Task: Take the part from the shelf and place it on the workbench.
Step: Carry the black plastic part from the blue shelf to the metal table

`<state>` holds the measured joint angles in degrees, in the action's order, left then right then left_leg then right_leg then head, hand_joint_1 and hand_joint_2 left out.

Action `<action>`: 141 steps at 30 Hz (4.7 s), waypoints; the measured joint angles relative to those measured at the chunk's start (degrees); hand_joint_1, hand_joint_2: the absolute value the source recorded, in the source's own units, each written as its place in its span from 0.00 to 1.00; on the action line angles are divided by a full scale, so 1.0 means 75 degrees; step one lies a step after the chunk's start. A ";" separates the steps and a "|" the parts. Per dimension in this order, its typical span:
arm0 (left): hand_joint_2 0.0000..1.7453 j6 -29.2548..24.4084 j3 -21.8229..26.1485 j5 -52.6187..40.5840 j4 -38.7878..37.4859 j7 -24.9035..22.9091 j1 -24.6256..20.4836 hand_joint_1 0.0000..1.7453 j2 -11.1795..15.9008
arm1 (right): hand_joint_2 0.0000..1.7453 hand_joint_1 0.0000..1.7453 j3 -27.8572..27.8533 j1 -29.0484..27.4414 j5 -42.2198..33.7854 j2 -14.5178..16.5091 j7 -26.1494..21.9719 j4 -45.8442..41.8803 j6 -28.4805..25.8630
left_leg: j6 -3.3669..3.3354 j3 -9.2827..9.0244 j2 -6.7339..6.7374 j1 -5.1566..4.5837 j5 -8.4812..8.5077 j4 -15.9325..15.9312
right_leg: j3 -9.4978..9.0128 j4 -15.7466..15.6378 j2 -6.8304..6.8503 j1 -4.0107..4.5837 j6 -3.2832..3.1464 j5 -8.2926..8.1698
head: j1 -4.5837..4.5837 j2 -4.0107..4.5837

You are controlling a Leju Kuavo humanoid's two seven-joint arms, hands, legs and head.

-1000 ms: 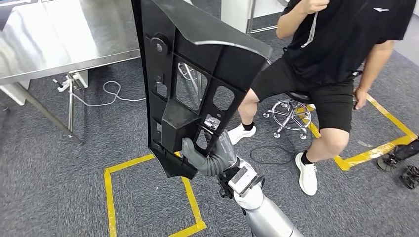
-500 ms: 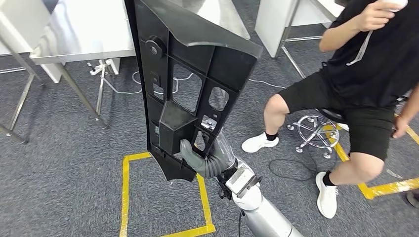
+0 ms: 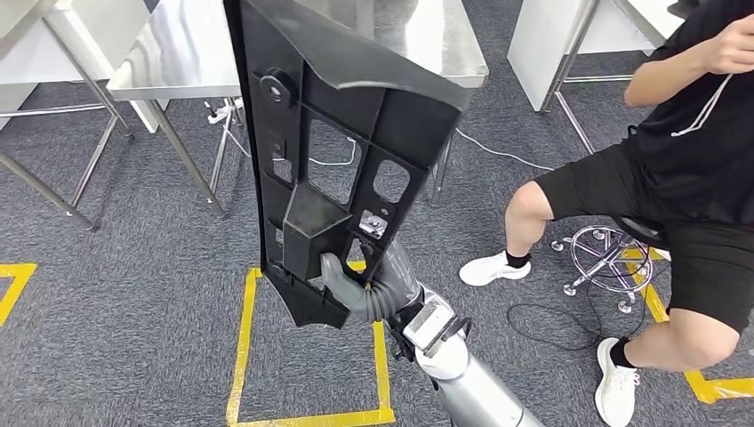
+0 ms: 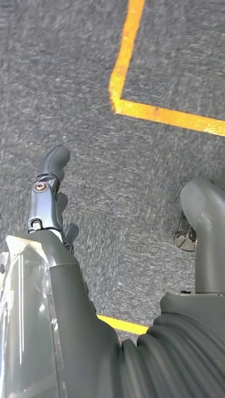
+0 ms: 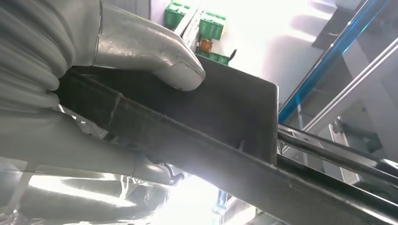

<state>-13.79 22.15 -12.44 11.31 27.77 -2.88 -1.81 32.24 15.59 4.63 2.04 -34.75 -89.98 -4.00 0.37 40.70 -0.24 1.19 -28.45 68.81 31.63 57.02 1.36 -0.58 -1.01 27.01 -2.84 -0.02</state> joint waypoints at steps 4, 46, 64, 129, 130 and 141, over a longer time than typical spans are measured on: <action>1.00 -0.0079 0.0050 0.0008 0.0000 -0.0001 -0.0013 0.00 0.0009 | 1.00 1.00 0.0001 0.0005 0.0045 0.0052 0.0068 0.0007 0.0001 | -0.0122 -0.0807 0.0110 -0.0063 0.0459 -0.1470 | -0.0011 0.0025 0.0035 0.0124 0.0036 0.0059 | -0.0009 0.0000; 1.00 0.0035 0.0219 -0.0009 -0.0001 -0.0036 -0.0004 0.00 -0.0021 | 1.00 1.00 0.0003 -0.0007 0.0342 0.0055 0.0195 0.0207 -0.0017 | -0.0206 -0.0792 0.0062 -0.0123 0.0465 -0.1458 | -0.0007 0.0005 0.0058 0.0091 0.0087 0.0049 | -0.0012 0.0000; 1.00 -0.0080 0.0361 -0.0029 0.0000 -0.0073 0.0003 0.00 -0.0064 | 1.00 1.00 0.0011 -0.0096 0.0322 0.0009 0.0144 0.0328 0.0066 | -0.0065 -0.1012 -0.0206 0.0059 0.0343 -0.1552 | 0.0167 0.0144 -0.0192 -0.0120 0.0426 0.0012 | -0.0037 0.0002; 1.00 -0.0071 0.0380 -0.0235 -0.0001 -0.0152 -0.0007 0.00 -0.0111 | 1.00 1.00 -0.0005 -0.0132 0.0399 0.0057 0.0189 0.0318 0.0117 | -0.0180 -0.1389 -0.0086 -0.0116 -0.0168 -0.1138 | 0.0269 -0.0016 -0.0159 -0.0053 0.0094 -0.0319 | -0.0048 0.0001; 1.00 -0.0069 0.0380 -0.0245 0.0000 -0.0145 -0.0011 0.00 -0.0112 | 1.00 1.00 -0.0006 -0.0130 0.0399 0.0071 0.0187 0.0314 0.0117 | -0.0137 -0.1151 -0.0070 -0.0097 -0.0272 -0.0725 | 0.0192 -0.0043 -0.0160 -0.0074 0.0040 -0.0284 | -0.0044 0.0001; 1.00 -0.0030 0.0380 -0.0280 0.0001 -0.0107 0.0010 0.00 -0.0082 | 1.00 1.00 -0.0007 -0.0142 0.0454 0.0097 0.0187 0.0308 0.0117 | -0.0219 -0.0578 0.0015 -0.0087 0.0543 -0.1464 | -0.0448 -0.0034 -0.0215 0.0016 0.0200 0.0264 | -0.0030 0.0001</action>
<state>-14.02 25.00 -14.53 11.31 26.97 -2.80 -2.43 32.18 14.52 8.03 2.77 -33.34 -87.67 -3.13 -1.27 36.37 -0.12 0.54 -24.37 57.83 28.27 56.77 -0.25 -0.46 0.49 28.99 -3.06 -0.02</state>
